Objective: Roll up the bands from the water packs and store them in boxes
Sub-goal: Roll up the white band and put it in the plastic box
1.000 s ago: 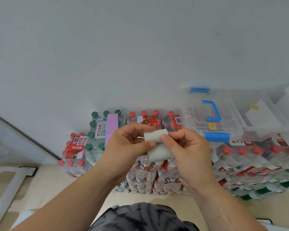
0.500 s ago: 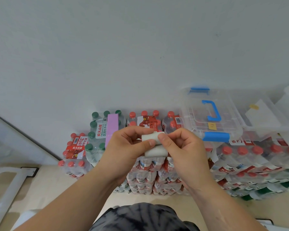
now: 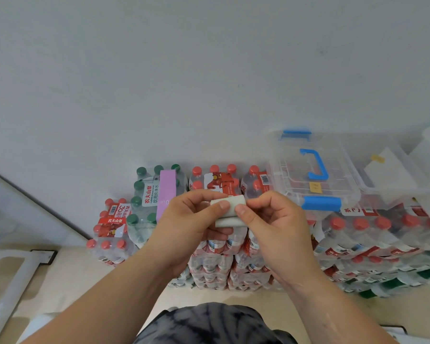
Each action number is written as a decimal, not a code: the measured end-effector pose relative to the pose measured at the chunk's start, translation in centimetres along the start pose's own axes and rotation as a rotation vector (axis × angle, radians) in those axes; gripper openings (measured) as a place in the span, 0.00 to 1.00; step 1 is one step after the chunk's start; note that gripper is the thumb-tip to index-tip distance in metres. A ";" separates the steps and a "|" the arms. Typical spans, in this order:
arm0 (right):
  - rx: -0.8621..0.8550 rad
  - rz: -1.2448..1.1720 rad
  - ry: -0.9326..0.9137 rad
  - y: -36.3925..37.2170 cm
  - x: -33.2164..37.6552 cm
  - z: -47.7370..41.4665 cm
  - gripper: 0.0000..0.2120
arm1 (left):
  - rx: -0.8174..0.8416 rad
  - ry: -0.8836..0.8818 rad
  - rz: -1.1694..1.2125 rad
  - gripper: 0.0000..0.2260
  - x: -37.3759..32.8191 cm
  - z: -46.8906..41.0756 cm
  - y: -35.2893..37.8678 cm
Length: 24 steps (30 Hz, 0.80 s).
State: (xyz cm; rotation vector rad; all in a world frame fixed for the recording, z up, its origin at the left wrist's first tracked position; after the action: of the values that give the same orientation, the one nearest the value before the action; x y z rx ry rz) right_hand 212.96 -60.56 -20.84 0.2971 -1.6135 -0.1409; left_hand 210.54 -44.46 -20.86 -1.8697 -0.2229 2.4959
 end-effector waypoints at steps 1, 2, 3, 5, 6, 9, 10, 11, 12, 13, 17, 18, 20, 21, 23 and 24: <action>-0.001 0.001 0.014 0.0 0.0 0.0 0.05 | -0.009 0.005 0.002 0.07 0.0 0.0 0.0; -0.007 0.008 0.028 0.0 0.0 -0.1 0.07 | -0.019 0.011 0.005 0.08 0.0 0.0 -0.1; -0.018 0.008 0.044 -0.1 0.0 -0.2 0.10 | -0.027 0.018 0.007 0.08 0.1 -0.1 -0.1; -0.026 -0.016 0.092 -0.3 0.0 -0.4 0.15 | -0.038 0.032 0.011 0.09 0.2 -0.1 -0.2; -0.015 -0.016 0.117 -0.3 0.0 -0.4 0.15 | -0.039 0.040 0.021 0.10 0.3 -0.1 -0.2; 0.035 0.018 0.124 -0.2 -0.1 -0.5 0.06 | -0.034 0.059 0.034 0.14 0.1 0.0 0.0; 0.036 0.011 0.104 -0.2 0.0 -0.5 0.05 | -0.031 0.063 0.036 0.14 0.1 -0.1 0.0; 0.034 0.005 0.075 -0.3 0.1 -0.4 0.04 | -0.025 0.069 0.038 0.13 0.1 -0.1 0.0; 0.034 0.004 0.047 -0.4 0.3 -0.3 0.04 | -0.018 0.076 0.038 0.13 0.1 -0.2 0.1; 0.041 0.007 0.021 -0.4 0.5 -0.2 0.05 | -0.011 0.080 0.041 0.12 0.1 -0.2 0.1; 0.085 0.005 -0.046 -0.4 0.5 -0.1 0.08 | 0.033 0.043 0.089 0.11 0.2 -0.4 0.2; 0.090 0.011 -0.055 -0.3 0.5 -0.1 0.08 | 0.040 0.038 0.090 0.12 0.2 -0.5 0.2; 0.091 0.014 -0.051 -0.1 0.3 -0.2 0.09 | 0.036 0.050 0.081 0.12 0.2 -0.7 -0.2; 0.089 0.004 -0.038 0.0 0.2 -0.4 0.08 | 0.026 0.060 0.080 0.12 0.2 -0.9 -0.3; 0.067 -0.022 -0.011 0.4 0.1 -0.7 0.08 | 0.012 0.073 0.094 0.12 0.3 -1.2 -0.5; 0.040 -0.025 -0.001 0.6 0.0 -0.9 0.11 | 0.015 0.074 0.103 0.12 0.4 -1.4 -0.6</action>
State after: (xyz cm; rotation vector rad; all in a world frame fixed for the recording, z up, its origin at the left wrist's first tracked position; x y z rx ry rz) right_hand 213.81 -59.93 -20.62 0.3485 -1.6153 -0.1278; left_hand 211.73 -43.69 -21.55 -2.0128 -0.1090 2.4785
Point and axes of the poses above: each hand's wrist, its own z-axis away from the middle knuckle, its own y-axis out of the palm, x = y × z, the point moved 7 cm from there along -z, towards the middle knuckle, and after that the axes turned 15 degrees about -z, right-handed, at the moved point
